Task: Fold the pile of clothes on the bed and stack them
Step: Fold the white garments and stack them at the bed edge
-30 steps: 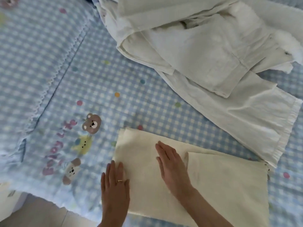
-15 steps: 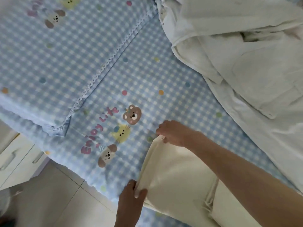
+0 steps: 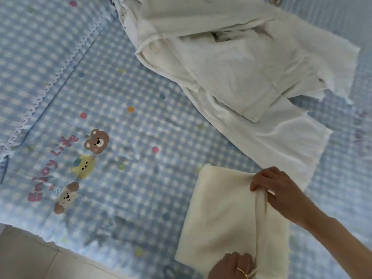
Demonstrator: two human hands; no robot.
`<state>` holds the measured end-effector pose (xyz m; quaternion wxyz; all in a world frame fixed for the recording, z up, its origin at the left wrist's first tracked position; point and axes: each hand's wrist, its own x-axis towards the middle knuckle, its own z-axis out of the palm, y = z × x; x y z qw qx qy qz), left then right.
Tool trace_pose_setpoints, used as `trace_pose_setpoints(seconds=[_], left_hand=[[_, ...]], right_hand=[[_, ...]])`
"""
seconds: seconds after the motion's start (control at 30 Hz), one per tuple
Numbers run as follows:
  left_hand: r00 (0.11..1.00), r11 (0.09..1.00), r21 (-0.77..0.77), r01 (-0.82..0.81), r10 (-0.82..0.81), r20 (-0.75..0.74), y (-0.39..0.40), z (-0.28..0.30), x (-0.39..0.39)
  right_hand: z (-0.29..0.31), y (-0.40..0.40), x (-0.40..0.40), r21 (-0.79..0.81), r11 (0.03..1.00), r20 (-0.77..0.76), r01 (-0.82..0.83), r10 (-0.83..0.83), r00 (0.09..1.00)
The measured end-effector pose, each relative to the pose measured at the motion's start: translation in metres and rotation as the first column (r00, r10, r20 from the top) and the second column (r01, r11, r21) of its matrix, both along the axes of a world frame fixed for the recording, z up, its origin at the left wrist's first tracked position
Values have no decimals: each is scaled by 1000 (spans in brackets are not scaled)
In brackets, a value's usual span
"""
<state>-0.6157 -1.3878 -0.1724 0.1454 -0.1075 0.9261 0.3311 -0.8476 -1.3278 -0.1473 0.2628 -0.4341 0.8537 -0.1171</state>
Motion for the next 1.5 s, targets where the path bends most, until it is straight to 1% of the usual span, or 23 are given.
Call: trace_pose_setpoints(seconds=[0.1,0.23,0.3,0.33,0.4,0.43,0.47,0.53,0.6,0.67,0.73,0.83,0.87,0.9,0.93,0.97,1.0,1.03,1.07,1.13,1.17,1.33,1.5], left_hand=[[986,988,-6,155,-155,69,45,-8,-22],[961,974,26,227,-228,160,88,-28,-37],[945,962,46,270,-274,178,99,-35,-39],[954,963,22,270,-270,129,99,-37,-41],[966,966,26,258,-258,-4,86,-37,-48],[965,969,32,246,-242,-96,78,-39,-50],[966,978,17,206,-201,-163,71,-43,-55],[978,996,-87,1,-19,-209,52,-54,-66],[989,968,-245,-56,20,-147,29,-70,-74],[996,951,-302,72,-83,-24,13,-87,-79],[976,929,-300,216,-200,83,4,-104,-83],[964,921,-288,261,-263,32,0,-108,-85],[970,935,-276,222,-240,-32,-5,-104,-82],[984,959,-258,117,-147,-100,-13,-101,-76],[989,974,-217,-69,38,-143,-23,-100,-69],[950,940,-150,-306,291,-111,-34,-99,-61],[861,859,-72,-506,509,21,-44,-96,-56],[755,772,-15,-635,625,197,-51,-90,-54],[670,712,6,-702,658,344,-56,-87,-53],[615,700,39,-713,598,514,-57,-78,-55],[623,716,56,-696,564,542,-56,-73,-56],[684,725,110,-680,573,451,-18,-36,-74],[753,703,282,-653,560,346,97,8,-115]], right_hand=[[-24,66,-4,-11,998,-54,59,-59,997],[-58,124,-3,-16,992,-76,127,-128,989],[-71,134,3,18,975,-67,220,-218,974],[-75,137,9,20,947,-70,320,-318,946],[-80,137,32,-66,810,-102,583,-587,803],[-80,131,49,-130,736,-128,665,-677,725],[-79,122,67,-164,713,-162,682,-702,694],[-86,106,102,-127,794,-196,595,-608,769],[-102,103,124,-25,856,-200,517,-511,836],[-123,116,126,67,857,-214,510,-487,847],[-138,128,124,104,854,-216,509,-480,850],[-139,131,124,96,846,-211,524,-497,842],[-134,130,125,89,802,-216,590,-563,798],[-127,130,126,81,709,-221,700,-672,706],[-121,132,128,69,569,-223,819,-792,569],[-115,134,130,92,411,-201,907,-885,421],[-110,135,132,155,282,-154,947,-940,305],[-105,134,133,229,203,-97,952,-968,230],[-101,132,134,279,158,-44,947,-983,177],[-96,127,132,305,67,49,950,-997,55],[-92,126,131,308,48,76,950,-997,25],[-60,163,118,95,116,124,989,-987,104],[-10,278,83,-78,53,80,996,-995,59]])
